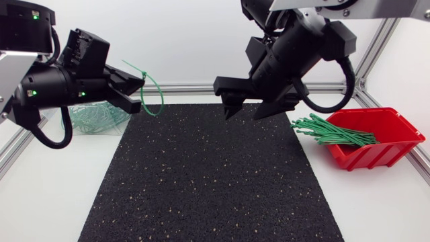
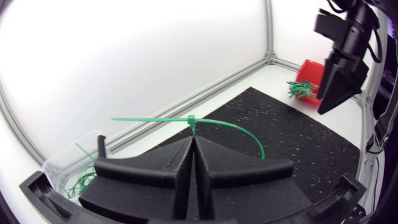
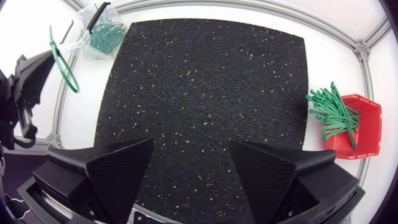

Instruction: Take a green cable tie from the red box, thread the tail through the head to close it, then place it in the transparent bin on the left.

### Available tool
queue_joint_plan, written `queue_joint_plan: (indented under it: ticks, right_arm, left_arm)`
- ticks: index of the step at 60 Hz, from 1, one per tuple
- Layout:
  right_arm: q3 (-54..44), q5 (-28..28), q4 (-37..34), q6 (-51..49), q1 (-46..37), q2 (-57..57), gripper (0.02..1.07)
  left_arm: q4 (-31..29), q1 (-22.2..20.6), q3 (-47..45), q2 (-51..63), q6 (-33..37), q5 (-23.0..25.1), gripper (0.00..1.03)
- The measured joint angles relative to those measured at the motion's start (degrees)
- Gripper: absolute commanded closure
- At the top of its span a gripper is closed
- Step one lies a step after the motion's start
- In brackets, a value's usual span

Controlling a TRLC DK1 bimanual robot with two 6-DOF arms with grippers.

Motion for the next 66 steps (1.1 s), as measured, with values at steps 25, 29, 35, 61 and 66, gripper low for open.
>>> queue_joint_plan:
  ticks: [25, 29, 35, 61, 66]
  right_arm:
    - [-5.20, 4.68, 4.37, -5.66, -7.98, -6.62, 0.11]
    - [-6.21, 4.79, 4.37, -6.23, -8.68, -7.72, 0.11]
    - [-7.85, 4.76, 4.35, -6.97, -9.22, -9.79, 0.11]
    - [-10.58, 4.57, 4.57, -8.59, -10.32, -13.38, 0.11]
    - [-10.58, 4.57, 4.59, -8.59, -10.32, -13.81, 0.10]
  left_arm:
    - [-8.46, 21.51, 32.26, 22.97, 0.74, -9.88, 1.00]
    - [-15.08, 24.15, 42.82, 30.23, 0.04, -10.43, 1.00]
    - [-23.80, 27.56, 56.70, 40.09, -1.42, -10.95, 1.00]
    - [-29.38, 27.78, 63.23, 48.61, -3.30, -15.21, 0.03]
    - [-30.27, 27.78, 62.55, 48.61, -3.32, -15.39, 0.03]
